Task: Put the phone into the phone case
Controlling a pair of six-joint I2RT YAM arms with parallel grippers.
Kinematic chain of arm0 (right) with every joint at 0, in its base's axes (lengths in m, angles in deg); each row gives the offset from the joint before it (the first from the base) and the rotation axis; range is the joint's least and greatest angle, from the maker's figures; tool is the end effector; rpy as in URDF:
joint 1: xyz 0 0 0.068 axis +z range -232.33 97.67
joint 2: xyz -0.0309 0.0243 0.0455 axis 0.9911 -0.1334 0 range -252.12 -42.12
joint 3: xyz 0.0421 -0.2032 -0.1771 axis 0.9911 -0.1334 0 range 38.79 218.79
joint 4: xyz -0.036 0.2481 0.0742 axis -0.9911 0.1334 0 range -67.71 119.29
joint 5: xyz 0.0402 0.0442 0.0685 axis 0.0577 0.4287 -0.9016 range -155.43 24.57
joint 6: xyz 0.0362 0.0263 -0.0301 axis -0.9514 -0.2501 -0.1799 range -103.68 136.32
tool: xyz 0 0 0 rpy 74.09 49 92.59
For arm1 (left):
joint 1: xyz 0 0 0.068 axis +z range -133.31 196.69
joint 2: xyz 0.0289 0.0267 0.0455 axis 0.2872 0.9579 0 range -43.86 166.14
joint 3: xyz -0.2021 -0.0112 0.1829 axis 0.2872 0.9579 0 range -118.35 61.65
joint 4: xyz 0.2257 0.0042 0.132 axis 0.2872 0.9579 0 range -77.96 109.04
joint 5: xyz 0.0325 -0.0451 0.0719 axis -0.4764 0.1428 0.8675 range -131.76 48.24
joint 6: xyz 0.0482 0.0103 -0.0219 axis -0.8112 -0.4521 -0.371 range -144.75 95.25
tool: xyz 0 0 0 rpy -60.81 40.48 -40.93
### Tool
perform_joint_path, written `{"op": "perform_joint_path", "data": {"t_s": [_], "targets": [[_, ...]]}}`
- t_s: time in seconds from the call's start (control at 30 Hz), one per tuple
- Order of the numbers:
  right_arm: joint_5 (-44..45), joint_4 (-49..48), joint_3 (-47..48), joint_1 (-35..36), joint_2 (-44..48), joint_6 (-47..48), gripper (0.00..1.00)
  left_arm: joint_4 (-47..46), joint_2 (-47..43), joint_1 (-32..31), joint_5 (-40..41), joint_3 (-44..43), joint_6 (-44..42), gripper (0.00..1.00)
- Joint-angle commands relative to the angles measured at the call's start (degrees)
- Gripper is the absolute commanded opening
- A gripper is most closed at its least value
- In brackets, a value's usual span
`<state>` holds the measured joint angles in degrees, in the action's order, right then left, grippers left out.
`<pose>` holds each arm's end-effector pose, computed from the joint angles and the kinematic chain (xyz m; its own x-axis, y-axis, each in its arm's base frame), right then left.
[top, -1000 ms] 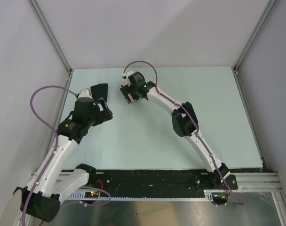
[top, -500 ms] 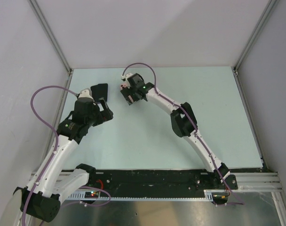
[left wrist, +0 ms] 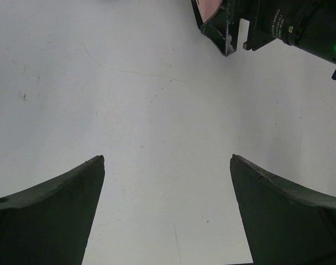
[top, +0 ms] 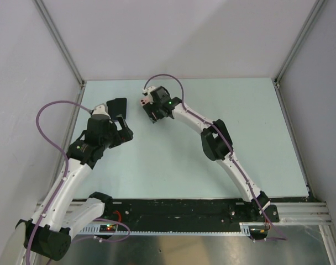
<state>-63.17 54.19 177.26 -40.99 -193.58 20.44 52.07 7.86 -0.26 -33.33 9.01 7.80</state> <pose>0.4377 0.3831 0.1658 -0.4825 -0.5201 -0.7048 -0.6754 0.7332 -0.0787 0.1787 -0.0490 0.3157 -0.6053 -0.3719 -0.7038 -0.1734 0.9245 -0.3394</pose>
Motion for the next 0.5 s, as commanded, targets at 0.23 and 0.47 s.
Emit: {"op": "perform_joint_path", "data": {"t_s": [0.23, 0.47], "targets": [[-14.3, -2.7, -2.3, -3.6, 10.2, -8.3, 0.63, -0.6, -1.6, 0.5, -1.1, -0.4, 1.1, 0.99], [-21.0, -5.7, -6.0, -6.2, 13.8, -16.0, 0.61, -0.6, -1.7, 0.5, -1.2, -0.2, 1.4, 0.98]]}}
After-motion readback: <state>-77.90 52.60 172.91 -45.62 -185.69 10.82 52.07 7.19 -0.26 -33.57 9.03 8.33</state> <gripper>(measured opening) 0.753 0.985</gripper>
